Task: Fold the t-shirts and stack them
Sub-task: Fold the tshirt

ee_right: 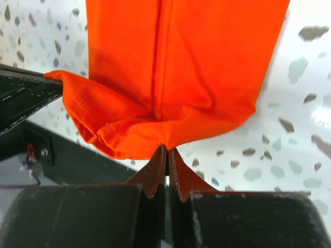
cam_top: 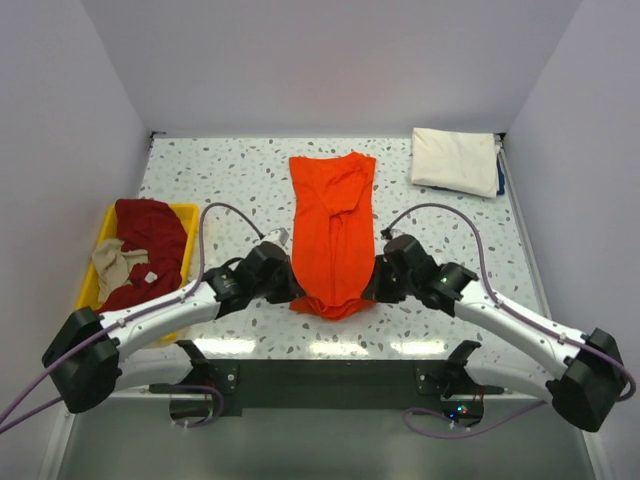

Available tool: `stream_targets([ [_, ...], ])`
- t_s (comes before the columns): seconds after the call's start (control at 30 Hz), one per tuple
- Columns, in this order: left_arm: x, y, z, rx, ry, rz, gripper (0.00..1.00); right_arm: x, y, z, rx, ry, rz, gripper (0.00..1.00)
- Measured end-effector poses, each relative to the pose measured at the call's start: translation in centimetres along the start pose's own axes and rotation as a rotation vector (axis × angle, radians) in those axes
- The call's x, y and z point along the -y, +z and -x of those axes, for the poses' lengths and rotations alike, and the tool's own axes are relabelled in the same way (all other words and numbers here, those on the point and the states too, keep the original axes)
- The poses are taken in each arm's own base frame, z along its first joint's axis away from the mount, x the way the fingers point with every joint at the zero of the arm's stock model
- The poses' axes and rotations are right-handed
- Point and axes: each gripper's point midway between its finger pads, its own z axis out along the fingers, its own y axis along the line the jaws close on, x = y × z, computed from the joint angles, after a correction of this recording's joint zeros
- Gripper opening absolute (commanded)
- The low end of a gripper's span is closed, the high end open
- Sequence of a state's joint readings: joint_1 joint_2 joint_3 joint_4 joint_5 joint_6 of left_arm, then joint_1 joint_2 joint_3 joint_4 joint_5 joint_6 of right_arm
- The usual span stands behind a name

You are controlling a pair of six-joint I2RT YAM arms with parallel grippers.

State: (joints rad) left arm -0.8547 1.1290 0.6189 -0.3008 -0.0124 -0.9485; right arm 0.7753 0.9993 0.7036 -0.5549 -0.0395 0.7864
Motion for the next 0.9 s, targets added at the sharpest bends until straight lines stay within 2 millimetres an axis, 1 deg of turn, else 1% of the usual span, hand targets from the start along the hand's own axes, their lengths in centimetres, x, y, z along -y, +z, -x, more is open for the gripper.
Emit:
stream_targets([
  [0.07,-1.0,0.8,1.3,0.027,-0.026,0.036,0.00,0.1,1.2,1.2,0.016,0.011,-0.019,0.00],
  [0.2,-2.7,2.3,3.2,0.056,-0.055,0.112,0.00,1.4,3.6,3.7,0.044,0.050,-0.086,0.00],
  [0.27,-2.7,3.2,4.6,0.072,-0.066,0.130,0.00,2.0,4.6,5.2,0.065,0.066,-0.119,0.00],
  [0.33,-2.3,3.9,5.9,0.090,-0.072,0.137,0.00,2.2,5.2,6.7,0.091,0.073,-0.133,0.00],
  [0.47,-1.2,5.4,9.4,0.141,-0.094,0.140,0.00,2.2,6.4,10.2,0.151,0.098,-0.144,0.00],
  [0.53,-1.1,6.2,10.8,0.160,-0.109,0.141,0.00,2.4,7.1,11.9,0.176,0.107,-0.153,0.00],
  [0.63,-1.4,7.5,12.4,0.172,-0.131,0.155,0.00,3.1,8.1,14.0,0.203,0.122,-0.174,0.00],
  [0.73,-1.9,9.0,13.8,0.173,-0.151,0.177,0.00,3.8,9.1,15.8,0.217,0.138,-0.189,0.00],
  [0.83,-2.6,10.4,14.9,0.168,-0.172,0.192,0.00,4.7,10.4,17.4,0.223,0.159,-0.202,0.00],
  [0.9,-2.9,11.0,15.6,0.167,-0.184,0.196,0.00,5.4,11.2,18.0,0.216,0.172,-0.204,0.00],
])
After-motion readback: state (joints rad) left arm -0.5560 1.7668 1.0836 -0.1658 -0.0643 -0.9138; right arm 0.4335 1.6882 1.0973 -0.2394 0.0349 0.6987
